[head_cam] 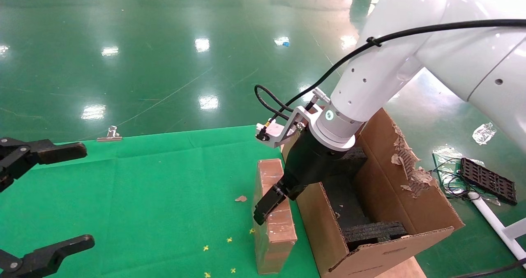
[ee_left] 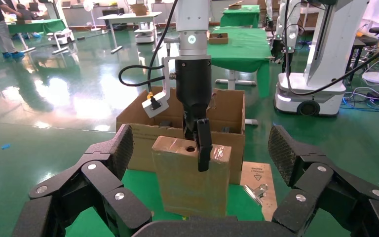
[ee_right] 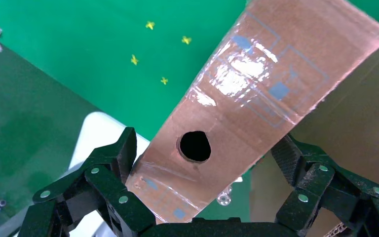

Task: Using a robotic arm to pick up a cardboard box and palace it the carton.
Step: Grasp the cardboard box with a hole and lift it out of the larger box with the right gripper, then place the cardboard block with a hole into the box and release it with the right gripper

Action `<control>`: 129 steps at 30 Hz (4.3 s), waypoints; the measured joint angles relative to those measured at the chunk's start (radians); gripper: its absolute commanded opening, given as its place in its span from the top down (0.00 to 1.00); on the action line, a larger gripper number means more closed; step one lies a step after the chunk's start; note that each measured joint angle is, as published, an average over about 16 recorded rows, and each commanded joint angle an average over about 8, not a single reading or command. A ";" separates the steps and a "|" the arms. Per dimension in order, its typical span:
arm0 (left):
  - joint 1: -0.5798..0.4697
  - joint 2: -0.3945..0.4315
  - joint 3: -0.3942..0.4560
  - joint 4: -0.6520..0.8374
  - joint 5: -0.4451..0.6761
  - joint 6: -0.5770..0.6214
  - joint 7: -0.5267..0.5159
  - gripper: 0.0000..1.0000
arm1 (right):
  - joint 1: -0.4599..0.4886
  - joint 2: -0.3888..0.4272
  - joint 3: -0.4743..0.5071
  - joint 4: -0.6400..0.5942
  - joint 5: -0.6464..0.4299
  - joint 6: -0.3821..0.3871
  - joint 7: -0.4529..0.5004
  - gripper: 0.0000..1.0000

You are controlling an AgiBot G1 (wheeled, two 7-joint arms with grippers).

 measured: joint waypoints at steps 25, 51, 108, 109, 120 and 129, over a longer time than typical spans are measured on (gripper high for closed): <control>0.000 -0.001 0.002 0.000 -0.001 -0.001 0.001 1.00 | 0.007 0.011 -0.028 0.032 0.002 0.009 -0.052 1.00; -0.001 -0.001 0.003 0.000 -0.002 -0.001 0.002 1.00 | 0.244 0.367 0.165 -0.031 0.019 0.173 -0.398 1.00; -0.001 -0.003 0.007 0.000 -0.005 -0.003 0.003 0.00 | -0.232 0.144 0.035 -0.779 -0.159 0.433 -0.420 1.00; -0.002 -0.003 0.007 0.000 -0.005 -0.003 0.003 0.00 | -0.239 0.141 0.037 -0.784 -0.156 0.437 -0.424 1.00; -0.002 -0.003 0.008 0.000 -0.005 -0.003 0.004 0.00 | -0.267 0.135 0.059 -0.817 -0.122 0.432 -0.475 0.00; -0.002 -0.003 0.008 0.000 -0.006 -0.004 0.004 0.00 | -0.260 0.129 0.060 -0.838 -0.121 0.416 -0.492 0.00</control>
